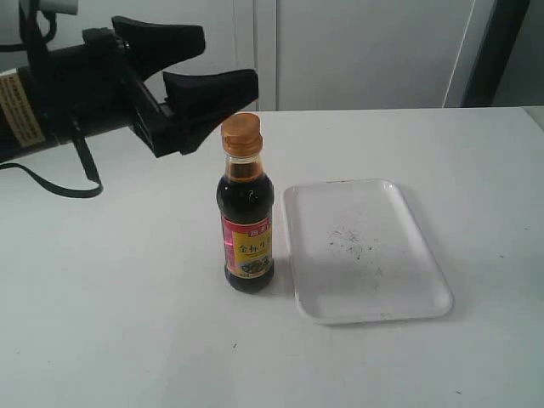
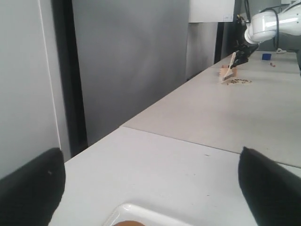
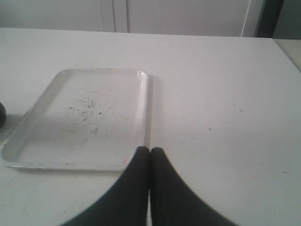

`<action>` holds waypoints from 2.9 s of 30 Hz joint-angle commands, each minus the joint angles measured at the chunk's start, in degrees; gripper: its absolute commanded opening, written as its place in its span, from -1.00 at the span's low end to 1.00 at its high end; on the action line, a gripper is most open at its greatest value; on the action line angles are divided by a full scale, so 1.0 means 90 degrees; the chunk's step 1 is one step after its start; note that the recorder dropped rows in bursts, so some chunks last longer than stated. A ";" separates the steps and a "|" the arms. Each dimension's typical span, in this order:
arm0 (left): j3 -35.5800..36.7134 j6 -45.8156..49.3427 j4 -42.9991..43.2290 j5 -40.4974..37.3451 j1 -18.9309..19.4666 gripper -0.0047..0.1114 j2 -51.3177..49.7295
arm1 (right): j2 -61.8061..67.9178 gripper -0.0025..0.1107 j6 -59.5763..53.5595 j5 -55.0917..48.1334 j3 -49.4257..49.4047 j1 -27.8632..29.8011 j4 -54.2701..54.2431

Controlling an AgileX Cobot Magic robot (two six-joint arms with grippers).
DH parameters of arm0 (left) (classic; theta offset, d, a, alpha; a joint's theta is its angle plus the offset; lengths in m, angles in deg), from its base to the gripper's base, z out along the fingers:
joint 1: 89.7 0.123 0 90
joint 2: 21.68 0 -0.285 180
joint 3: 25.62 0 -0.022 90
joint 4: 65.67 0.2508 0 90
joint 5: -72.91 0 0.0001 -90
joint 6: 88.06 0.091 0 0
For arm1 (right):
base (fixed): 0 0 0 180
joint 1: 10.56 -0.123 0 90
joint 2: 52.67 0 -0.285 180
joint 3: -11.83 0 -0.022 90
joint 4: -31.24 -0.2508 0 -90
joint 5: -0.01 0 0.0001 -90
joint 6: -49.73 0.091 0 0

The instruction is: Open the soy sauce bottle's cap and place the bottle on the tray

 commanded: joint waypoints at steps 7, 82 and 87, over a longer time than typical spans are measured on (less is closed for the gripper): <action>-0.0042 0.0185 -0.0048 0.0414 -0.0161 0.89 -0.0482 | -0.0041 -0.96 0.0113 0.0021 -0.0017 0.0031 0.0000; 0.0390 0.2544 -0.0328 0.0909 -0.0150 -0.92 -0.2960 | -0.0041 -0.96 0.0113 0.0021 -0.0017 0.0031 0.0000; 0.0390 0.2544 -0.0330 0.0909 -0.0150 -0.92 -0.2960 | -0.0041 -0.96 0.0075 0.0065 -0.0017 0.0031 0.0000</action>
